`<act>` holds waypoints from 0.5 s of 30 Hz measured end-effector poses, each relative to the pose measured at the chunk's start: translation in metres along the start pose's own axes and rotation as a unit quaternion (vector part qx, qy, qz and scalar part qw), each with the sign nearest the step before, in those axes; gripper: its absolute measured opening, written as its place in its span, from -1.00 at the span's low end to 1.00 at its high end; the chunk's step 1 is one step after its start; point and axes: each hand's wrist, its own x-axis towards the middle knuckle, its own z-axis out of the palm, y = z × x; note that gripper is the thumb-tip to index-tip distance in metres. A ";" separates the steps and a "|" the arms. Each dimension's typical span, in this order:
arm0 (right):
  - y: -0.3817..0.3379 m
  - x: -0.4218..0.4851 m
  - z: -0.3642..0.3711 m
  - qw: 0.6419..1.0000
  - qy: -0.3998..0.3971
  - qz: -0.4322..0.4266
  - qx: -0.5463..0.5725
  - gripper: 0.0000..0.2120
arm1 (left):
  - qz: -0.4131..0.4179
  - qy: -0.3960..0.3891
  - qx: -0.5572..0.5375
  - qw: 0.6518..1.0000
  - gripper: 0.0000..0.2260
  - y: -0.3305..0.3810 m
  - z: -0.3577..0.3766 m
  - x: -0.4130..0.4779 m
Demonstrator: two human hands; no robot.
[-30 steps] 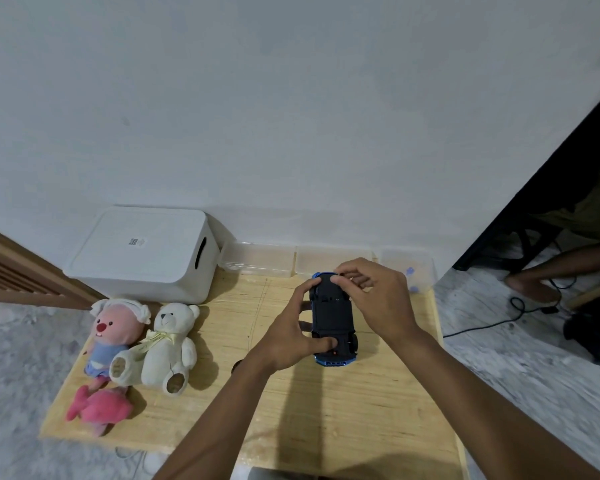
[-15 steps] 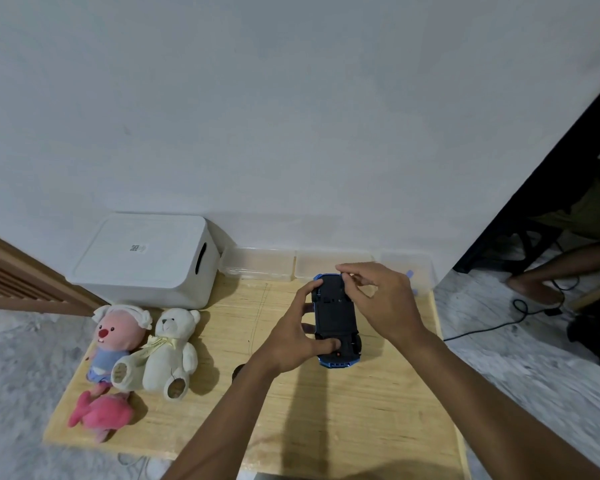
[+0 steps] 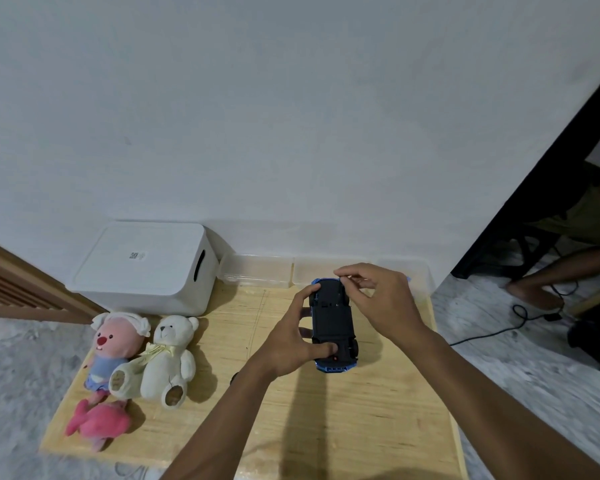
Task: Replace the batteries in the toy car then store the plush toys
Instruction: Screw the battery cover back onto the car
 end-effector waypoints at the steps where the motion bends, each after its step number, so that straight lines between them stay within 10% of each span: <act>1: -0.001 0.002 0.000 1.000 0.001 0.012 0.010 -0.87 | 0.001 0.000 -0.001 1.000 -0.13 0.000 0.000 -0.001; 15: -0.007 0.001 0.005 0.999 0.015 0.028 0.041 -0.91 | 0.001 -0.004 -0.003 1.000 -0.13 -0.002 -0.004 -0.001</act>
